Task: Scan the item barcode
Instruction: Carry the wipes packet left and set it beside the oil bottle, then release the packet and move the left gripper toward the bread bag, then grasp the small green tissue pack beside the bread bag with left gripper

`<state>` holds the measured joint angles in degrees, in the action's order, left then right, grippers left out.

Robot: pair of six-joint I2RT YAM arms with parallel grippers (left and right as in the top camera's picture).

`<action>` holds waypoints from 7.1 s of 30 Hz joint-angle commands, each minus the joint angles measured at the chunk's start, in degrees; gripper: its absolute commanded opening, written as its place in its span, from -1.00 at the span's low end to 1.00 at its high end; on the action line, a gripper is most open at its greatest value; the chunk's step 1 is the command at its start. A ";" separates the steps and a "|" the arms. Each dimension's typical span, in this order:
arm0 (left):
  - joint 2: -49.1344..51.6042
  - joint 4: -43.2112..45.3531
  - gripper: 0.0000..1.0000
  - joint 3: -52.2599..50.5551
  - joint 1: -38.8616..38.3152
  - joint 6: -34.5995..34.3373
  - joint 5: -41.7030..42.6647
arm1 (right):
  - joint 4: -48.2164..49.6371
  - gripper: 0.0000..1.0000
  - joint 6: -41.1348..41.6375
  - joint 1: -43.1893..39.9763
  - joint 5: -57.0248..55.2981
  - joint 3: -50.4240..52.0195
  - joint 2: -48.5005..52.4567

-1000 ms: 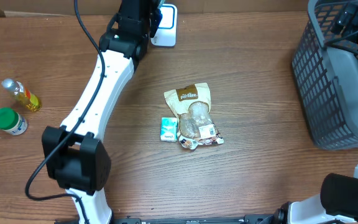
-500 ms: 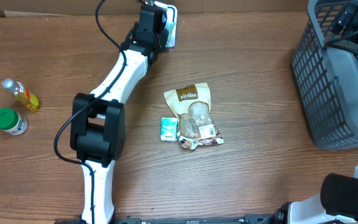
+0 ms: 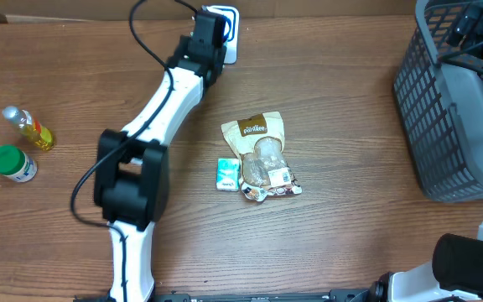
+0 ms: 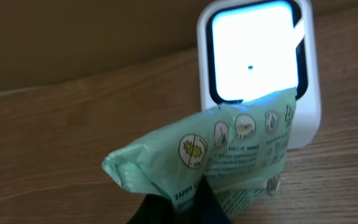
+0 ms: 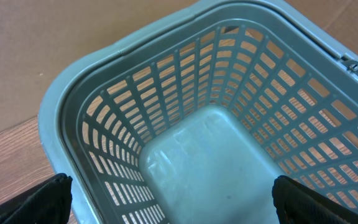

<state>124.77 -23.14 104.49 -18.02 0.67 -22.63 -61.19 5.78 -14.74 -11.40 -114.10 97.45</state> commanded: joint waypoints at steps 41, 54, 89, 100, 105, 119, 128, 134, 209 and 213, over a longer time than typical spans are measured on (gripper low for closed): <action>-7.13 -25.38 -0.91 -5.66 32.28 -41.42 8.07 | 0.22 1.00 0.24 -0.02 -0.57 -1.03 -0.55; -7.13 -25.68 -0.88 -5.77 35.19 -41.46 4.02 | 0.22 1.00 0.24 -0.02 -0.57 -1.03 -0.55; -7.13 -40.63 0.63 -5.77 23.06 -16.87 29.53 | 0.24 1.00 0.24 -0.02 -0.57 -1.03 -0.55; -7.13 -46.27 0.64 -5.79 14.10 -14.25 29.53 | 0.22 1.00 0.24 -0.02 -0.57 -1.03 -0.55; -7.13 -46.12 0.64 -5.79 11.78 -13.92 29.53 | 0.22 1.00 0.24 -0.02 -0.57 -1.03 -0.55; -7.13 -45.62 0.66 -5.79 10.38 -13.92 29.55 | 0.24 1.00 0.24 -0.02 -0.57 -1.03 -0.55; -7.13 -45.66 0.66 -5.79 10.38 -13.94 29.70 | 0.22 1.00 0.24 -0.02 -0.57 -1.03 -0.55; -7.13 -45.68 0.71 -5.79 10.38 -13.94 29.73 | 0.24 1.00 0.24 -0.02 -0.57 -1.03 -0.55; -7.13 -51.58 0.17 -8.04 5.38 -7.98 39.95 | 0.22 1.00 0.24 -0.02 -0.55 -1.03 -0.55; -7.13 -50.27 -0.03 -13.20 2.32 -8.85 37.94 | 0.24 1.00 0.24 -0.02 -0.57 -1.03 -0.55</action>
<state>117.73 -73.73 94.78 -13.87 -8.58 15.46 -61.17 5.82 -14.74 -11.40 -114.10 97.45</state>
